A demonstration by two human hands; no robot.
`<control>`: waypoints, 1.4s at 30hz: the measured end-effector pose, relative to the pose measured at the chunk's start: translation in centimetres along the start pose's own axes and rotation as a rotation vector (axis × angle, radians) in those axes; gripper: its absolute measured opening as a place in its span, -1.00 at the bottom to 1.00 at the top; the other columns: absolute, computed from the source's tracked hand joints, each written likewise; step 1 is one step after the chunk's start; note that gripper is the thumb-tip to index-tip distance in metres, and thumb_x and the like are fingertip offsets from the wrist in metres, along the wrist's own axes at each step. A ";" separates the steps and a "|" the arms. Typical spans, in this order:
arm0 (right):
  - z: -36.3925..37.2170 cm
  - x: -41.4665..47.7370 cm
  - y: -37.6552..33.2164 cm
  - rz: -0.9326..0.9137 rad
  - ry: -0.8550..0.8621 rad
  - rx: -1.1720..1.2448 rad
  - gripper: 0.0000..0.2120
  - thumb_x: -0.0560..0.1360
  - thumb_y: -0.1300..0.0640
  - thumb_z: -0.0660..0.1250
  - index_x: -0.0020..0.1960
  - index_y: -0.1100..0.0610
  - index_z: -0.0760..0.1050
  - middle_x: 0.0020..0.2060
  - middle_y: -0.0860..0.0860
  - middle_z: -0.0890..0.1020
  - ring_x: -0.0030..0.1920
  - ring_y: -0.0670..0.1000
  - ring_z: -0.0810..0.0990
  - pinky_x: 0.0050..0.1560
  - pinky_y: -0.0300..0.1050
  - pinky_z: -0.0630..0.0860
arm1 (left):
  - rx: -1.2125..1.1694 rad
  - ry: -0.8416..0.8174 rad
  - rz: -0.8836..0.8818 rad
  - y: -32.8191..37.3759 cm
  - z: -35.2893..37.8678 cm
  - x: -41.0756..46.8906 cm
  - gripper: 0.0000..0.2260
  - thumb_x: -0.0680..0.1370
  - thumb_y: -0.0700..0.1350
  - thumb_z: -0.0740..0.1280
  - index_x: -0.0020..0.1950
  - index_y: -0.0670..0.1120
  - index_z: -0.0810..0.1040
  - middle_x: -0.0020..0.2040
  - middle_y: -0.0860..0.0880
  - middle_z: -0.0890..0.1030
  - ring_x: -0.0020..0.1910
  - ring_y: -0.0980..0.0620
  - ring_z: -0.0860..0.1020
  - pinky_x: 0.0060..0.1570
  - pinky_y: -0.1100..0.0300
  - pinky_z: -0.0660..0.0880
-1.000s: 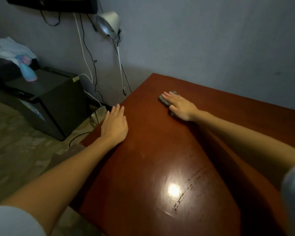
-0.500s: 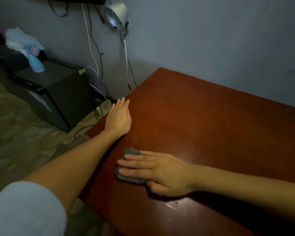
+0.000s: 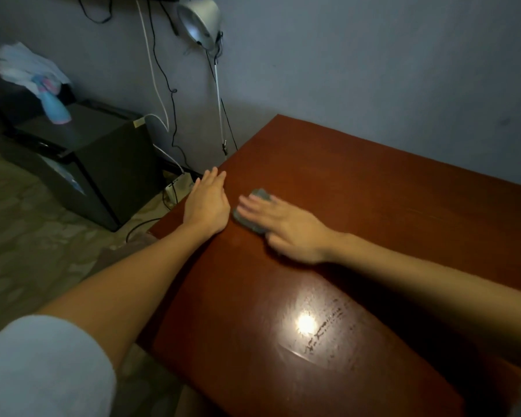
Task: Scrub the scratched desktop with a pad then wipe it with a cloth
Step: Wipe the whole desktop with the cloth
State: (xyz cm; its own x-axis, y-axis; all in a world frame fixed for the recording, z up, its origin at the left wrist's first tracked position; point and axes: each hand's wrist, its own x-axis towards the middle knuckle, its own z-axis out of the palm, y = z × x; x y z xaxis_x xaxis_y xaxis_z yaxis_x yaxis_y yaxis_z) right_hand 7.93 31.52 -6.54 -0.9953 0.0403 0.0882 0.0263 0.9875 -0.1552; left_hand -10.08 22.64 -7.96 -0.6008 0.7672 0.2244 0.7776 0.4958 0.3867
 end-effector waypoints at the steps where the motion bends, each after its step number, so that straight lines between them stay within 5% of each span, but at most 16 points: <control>1: 0.2 -1.1 -0.7 -0.090 -0.019 0.007 -0.40 0.50 0.06 -0.03 0.54 0.10 0.05 0.54 0.04 0.07 0.54 -0.04 -0.03 0.52 -0.12 -0.17 | -0.003 -0.001 0.008 0.0 0.0 0.0 -0.59 0.67 -0.16 0.03 0.53 -0.09 0.20 0.55 -0.06 0.16 0.53 0.00 0.09 0.48 0.13 0.00; 5: -1.1 -2.6 3.3 -0.106 -0.071 0.013 -0.39 0.50 0.04 -0.03 0.54 0.03 0.00 0.54 -0.01 0.04 0.54 -0.08 -0.06 0.52 -0.14 -0.15 | 0.029 -0.011 0.014 -0.1 0.1 0.3 -0.58 0.65 -0.17 0.05 0.53 -0.10 0.19 0.55 -0.08 0.16 0.53 -0.02 0.11 0.49 0.09 0.05; 12: -3.7 1.6 17.0 0.574 -0.017 -0.069 -0.36 0.50 -0.05 -0.13 0.56 0.06 -0.04 0.55 0.08 -0.02 0.55 0.01 -0.08 0.49 -0.10 -0.15 | 0.043 -0.067 -0.002 2.9 0.6 2.5 -0.46 0.56 -0.29 0.15 0.54 -0.07 0.17 0.54 -0.06 0.16 0.50 -0.04 0.17 0.43 0.05 0.21; 15: -2.6 2.7 14.1 0.475 -0.003 -0.080 -0.33 0.45 -0.03 -0.13 0.56 0.05 -0.03 0.55 0.06 -0.01 0.54 -0.01 -0.07 0.45 -0.22 -0.21 | 0.011 -0.048 0.009 4.7 1.9 4.4 -0.51 0.61 -0.24 0.10 0.55 -0.12 0.14 0.54 -0.09 0.16 0.51 -0.05 0.16 0.45 0.07 0.20; 19: -0.7 -0.9 7.6 0.026 0.001 -0.010 -0.38 0.48 0.03 -0.06 0.55 0.04 0.01 0.54 -0.01 0.02 0.54 -0.08 -0.09 0.49 -0.19 -0.22 | -0.016 -0.073 0.084 5.9 3.6 7.5 -0.55 0.65 -0.20 0.02 0.56 -0.18 0.08 0.56 -0.11 0.13 0.54 -0.02 0.06 0.48 0.14 0.02; 21: -1.1 -2.2 8.8 -0.033 -0.014 0.020 -0.40 0.51 0.06 -0.03 0.55 0.03 0.01 0.54 -0.03 0.03 0.54 -0.11 -0.09 0.51 -0.19 -0.19 | 0.018 -0.085 0.119 5.6 4.2 8.3 -0.56 0.67 -0.15 -0.02 0.55 -0.18 0.08 0.56 -0.10 0.11 0.54 0.00 0.04 0.49 0.15 -0.05; 28: -5.0 0.5 24.9 0.647 0.020 -0.024 -0.40 0.52 0.00 -0.08 0.55 0.09 0.01 0.55 0.09 0.01 0.55 0.03 -0.04 0.48 -0.16 -0.15 | 0.061 -0.022 0.091 5.5 4.9 8.4 -0.57 0.68 -0.06 -0.01 0.55 -0.08 0.12 0.56 -0.03 0.11 0.54 0.05 0.06 0.47 0.17 -0.06; 31: -4.5 3.1 25.5 0.754 0.059 -0.046 -0.50 0.64 0.09 -0.04 0.56 0.09 0.00 0.55 0.08 0.01 0.55 0.01 -0.03 0.50 -0.13 -0.14 | 0.043 -0.014 0.079 5.5 4.8 8.3 -0.57 0.68 -0.07 -0.01 0.55 -0.07 0.13 0.56 -0.02 0.12 0.53 0.06 0.07 0.47 0.19 -0.05; 39: -1.7 3.4 12.0 0.042 -0.035 0.005 -0.37 0.48 0.06 -0.02 0.55 0.06 0.01 0.55 0.01 0.02 0.54 -0.07 -0.06 0.48 -0.18 -0.16 | -0.017 -0.007 0.063 5.8 4.6 8.0 -0.54 0.66 -0.15 0.02 0.57 -0.09 0.04 0.56 -0.02 0.11 0.54 0.05 0.05 0.50 0.18 -0.02; 42: -3.2 2.6 16.5 0.115 -0.010 0.023 -0.39 0.48 0.07 0.01 0.54 0.08 0.07 0.54 0.03 0.06 0.53 -0.07 -0.02 0.48 -0.21 -0.11 | -0.035 0.021 0.053 5.6 4.9 8.2 -0.54 0.66 -0.16 0.03 0.57 -0.07 0.04 0.56 0.00 0.11 0.54 0.06 0.06 0.47 0.19 -0.03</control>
State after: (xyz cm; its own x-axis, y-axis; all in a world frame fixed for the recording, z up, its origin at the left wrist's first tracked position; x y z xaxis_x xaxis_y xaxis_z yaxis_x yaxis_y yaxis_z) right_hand 6.03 48.36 -5.74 -0.9866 0.1520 0.0588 0.1388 0.9727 -0.1859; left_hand -9.73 33.69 -8.37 -0.5629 0.7832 0.2642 0.8017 0.4396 0.4050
